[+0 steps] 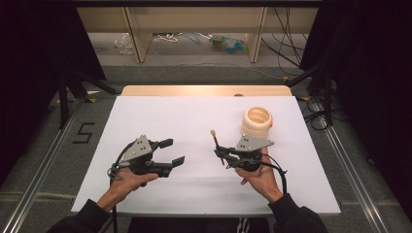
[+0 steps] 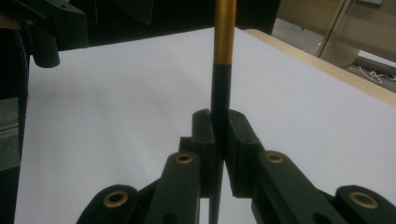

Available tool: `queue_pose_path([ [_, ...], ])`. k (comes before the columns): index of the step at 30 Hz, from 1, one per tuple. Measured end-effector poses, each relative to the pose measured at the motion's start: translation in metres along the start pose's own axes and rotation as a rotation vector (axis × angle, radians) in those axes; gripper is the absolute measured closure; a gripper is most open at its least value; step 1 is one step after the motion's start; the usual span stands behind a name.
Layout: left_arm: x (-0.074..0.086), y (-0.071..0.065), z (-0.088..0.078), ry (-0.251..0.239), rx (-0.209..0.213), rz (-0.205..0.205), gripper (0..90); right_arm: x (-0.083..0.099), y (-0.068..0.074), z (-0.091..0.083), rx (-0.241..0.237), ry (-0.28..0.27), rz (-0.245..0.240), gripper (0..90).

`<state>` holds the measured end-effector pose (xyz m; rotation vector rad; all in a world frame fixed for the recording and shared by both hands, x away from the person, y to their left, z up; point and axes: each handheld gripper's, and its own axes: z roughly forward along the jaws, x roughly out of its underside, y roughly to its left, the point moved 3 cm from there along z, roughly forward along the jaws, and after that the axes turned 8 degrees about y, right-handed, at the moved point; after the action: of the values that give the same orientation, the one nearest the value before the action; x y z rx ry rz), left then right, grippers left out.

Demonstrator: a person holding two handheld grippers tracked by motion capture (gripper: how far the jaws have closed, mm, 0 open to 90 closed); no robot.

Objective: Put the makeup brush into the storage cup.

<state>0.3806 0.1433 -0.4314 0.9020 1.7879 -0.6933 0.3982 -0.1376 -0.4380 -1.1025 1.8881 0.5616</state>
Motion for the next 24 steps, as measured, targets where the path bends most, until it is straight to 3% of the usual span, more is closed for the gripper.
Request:
queue_pose_path([
  [7, 0.007, 0.009, -0.007, -0.001, -0.046, 0.005, 22.3, 0.000, -0.005, -0.004, 0.011, -0.008, 0.008, 83.4],
  [9, 0.011, 0.012, -0.009, 0.001, -0.065, -0.003, 21.6, 0.000, -0.009, -0.005, 0.034, -0.026, 0.001, 83.4],
  [24, 0.019, 0.015, -0.018, -0.015, -0.084, -0.045, 15.8, 0.000, -0.020, -0.012, 0.065, -0.028, 0.028, 83.4],
])
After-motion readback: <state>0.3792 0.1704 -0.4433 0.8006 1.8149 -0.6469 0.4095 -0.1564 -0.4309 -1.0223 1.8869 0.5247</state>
